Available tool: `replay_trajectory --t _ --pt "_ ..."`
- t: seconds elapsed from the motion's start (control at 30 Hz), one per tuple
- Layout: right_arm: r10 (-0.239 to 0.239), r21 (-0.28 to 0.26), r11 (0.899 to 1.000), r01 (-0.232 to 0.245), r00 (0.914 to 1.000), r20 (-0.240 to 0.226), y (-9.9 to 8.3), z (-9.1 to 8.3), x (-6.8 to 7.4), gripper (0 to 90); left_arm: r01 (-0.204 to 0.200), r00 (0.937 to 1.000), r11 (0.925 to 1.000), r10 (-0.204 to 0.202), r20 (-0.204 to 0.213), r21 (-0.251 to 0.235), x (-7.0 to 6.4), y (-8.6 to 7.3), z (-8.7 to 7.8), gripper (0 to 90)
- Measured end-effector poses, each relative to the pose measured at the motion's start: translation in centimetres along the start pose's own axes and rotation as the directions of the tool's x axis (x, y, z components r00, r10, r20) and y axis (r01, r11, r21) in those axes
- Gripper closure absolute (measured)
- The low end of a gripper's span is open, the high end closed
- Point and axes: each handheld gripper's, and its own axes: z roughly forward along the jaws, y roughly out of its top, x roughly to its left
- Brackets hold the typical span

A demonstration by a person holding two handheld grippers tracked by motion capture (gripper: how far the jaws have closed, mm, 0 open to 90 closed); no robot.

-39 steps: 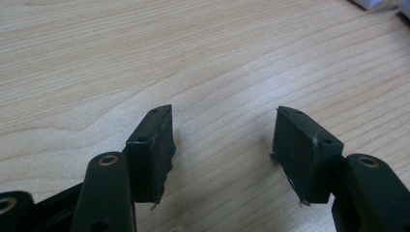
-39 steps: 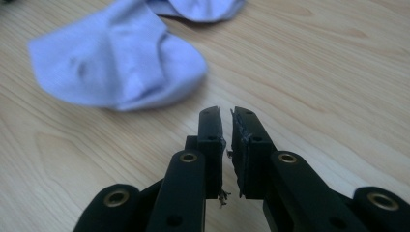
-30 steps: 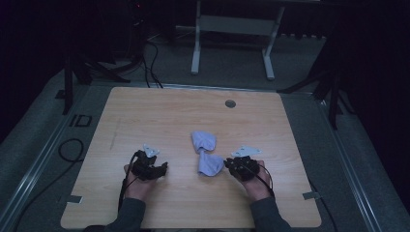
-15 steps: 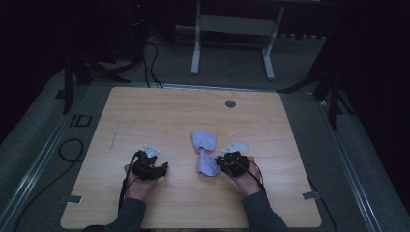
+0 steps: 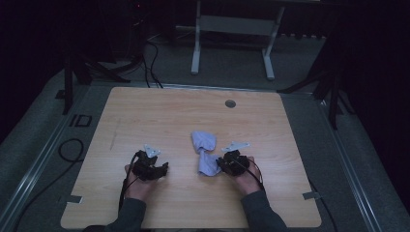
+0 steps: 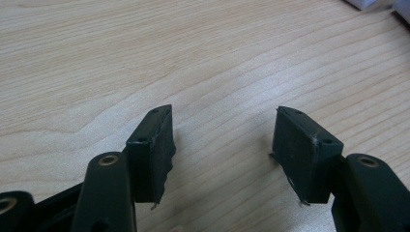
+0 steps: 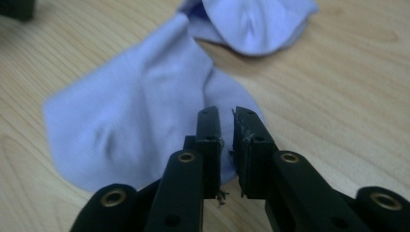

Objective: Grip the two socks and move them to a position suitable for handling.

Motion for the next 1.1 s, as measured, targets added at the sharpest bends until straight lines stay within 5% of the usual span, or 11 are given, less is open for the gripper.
replay_trajectory --t 0.43,0.63,0.73,0.83,1.0,1.1 --pt "-0.028 0.046 0.999 0.026 0.9982 0.053 -1.5 -0.5 -1.0 82.2 -0.001 1.0000 1.0000 0.001 0.002 -0.001 0.0 0.0 0.0 40.5" --pt "-0.047 0.067 0.997 0.038 0.9902 0.132 -1.5 -1.2 -2.1 80.3 -0.002 1.0000 1.0000 0.002 0.004 -0.002 -0.1 0.0 0.0 40.4" --pt "0.012 0.011 1.000 -0.013 0.9946 0.103 -1.3 -1.8 -2.2 75.2 -0.002 1.0000 1.0000 0.002 0.004 -0.002 -0.1 0.0 0.0 40.5" --pt "0.098 -0.052 0.994 -0.098 0.9952 -0.012 -1.1 -1.9 -2.4 65.3 -0.003 1.0000 1.0000 0.003 0.004 -0.002 -0.1 0.0 0.0 40.4" --pt "0.135 -0.003 0.991 -0.135 0.9897 -0.048 -1.1 -0.7 -2.6 62.7 -0.004 1.0000 1.0000 0.004 0.005 -0.002 -0.1 0.0 0.0 40.4" --pt "0.126 0.004 0.992 -0.126 0.9908 -0.051 -1.3 -0.3 -2.5 70.5 -0.004 1.0000 1.0000 0.004 0.005 -0.002 -0.1 0.0 0.0 40.4"
